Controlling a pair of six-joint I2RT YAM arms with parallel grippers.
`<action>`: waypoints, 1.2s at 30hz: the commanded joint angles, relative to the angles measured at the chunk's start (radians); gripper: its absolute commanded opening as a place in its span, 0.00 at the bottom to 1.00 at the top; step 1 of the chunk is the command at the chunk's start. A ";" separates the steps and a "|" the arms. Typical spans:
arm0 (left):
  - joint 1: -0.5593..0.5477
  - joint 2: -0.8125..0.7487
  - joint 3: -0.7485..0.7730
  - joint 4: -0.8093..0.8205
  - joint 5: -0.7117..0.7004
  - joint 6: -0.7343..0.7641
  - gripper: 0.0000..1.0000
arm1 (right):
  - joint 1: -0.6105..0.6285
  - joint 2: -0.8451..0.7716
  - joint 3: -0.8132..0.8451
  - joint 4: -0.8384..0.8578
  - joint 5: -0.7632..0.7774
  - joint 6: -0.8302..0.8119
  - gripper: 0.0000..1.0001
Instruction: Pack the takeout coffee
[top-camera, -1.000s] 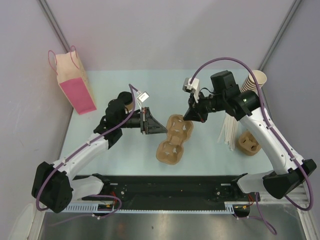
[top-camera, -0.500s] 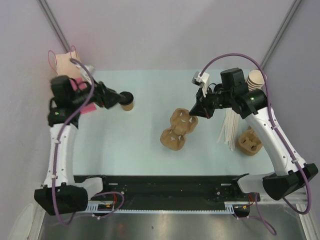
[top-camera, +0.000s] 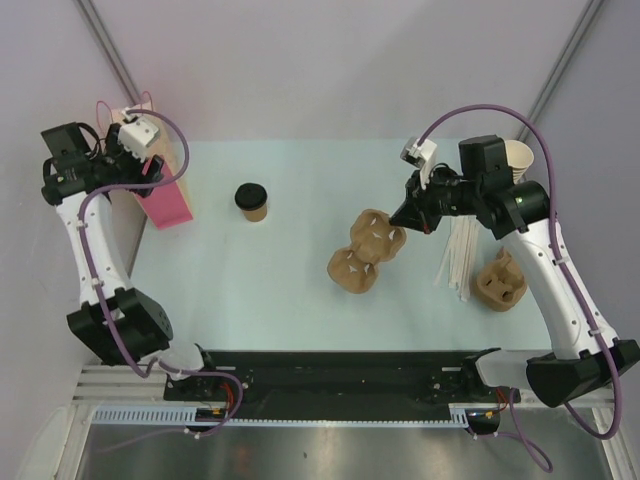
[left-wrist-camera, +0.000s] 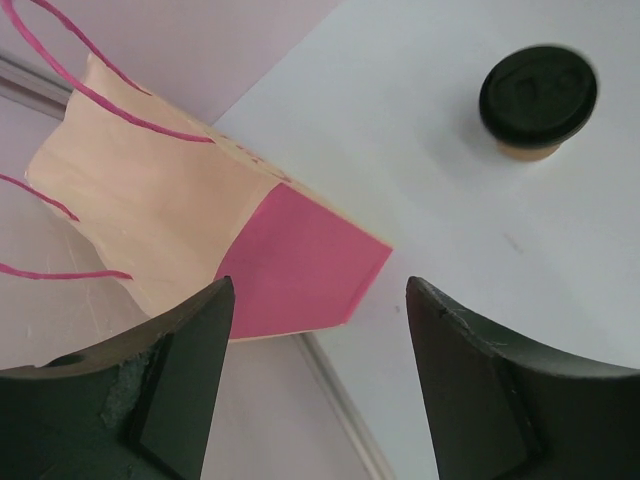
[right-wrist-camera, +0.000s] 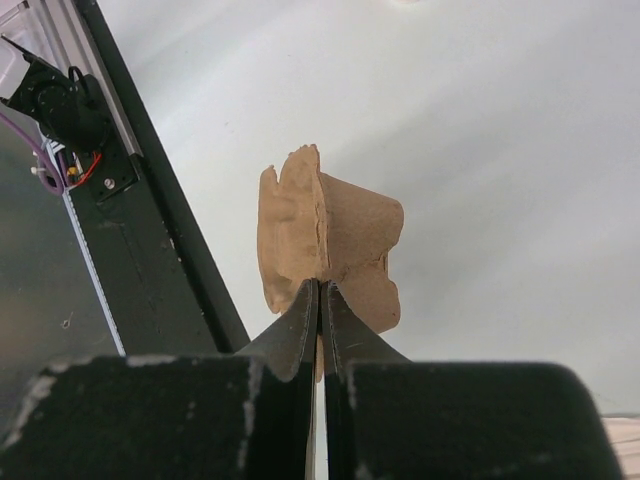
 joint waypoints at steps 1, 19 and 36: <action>0.010 0.058 0.035 0.045 -0.048 0.217 0.74 | -0.010 -0.018 -0.003 0.026 -0.021 0.014 0.00; 0.026 0.235 0.126 -0.205 -0.113 0.464 0.24 | -0.055 -0.039 -0.016 0.020 -0.036 0.011 0.00; 0.006 -0.087 0.156 -0.015 0.110 0.023 0.00 | -0.136 -0.067 0.022 0.027 -0.055 0.070 0.00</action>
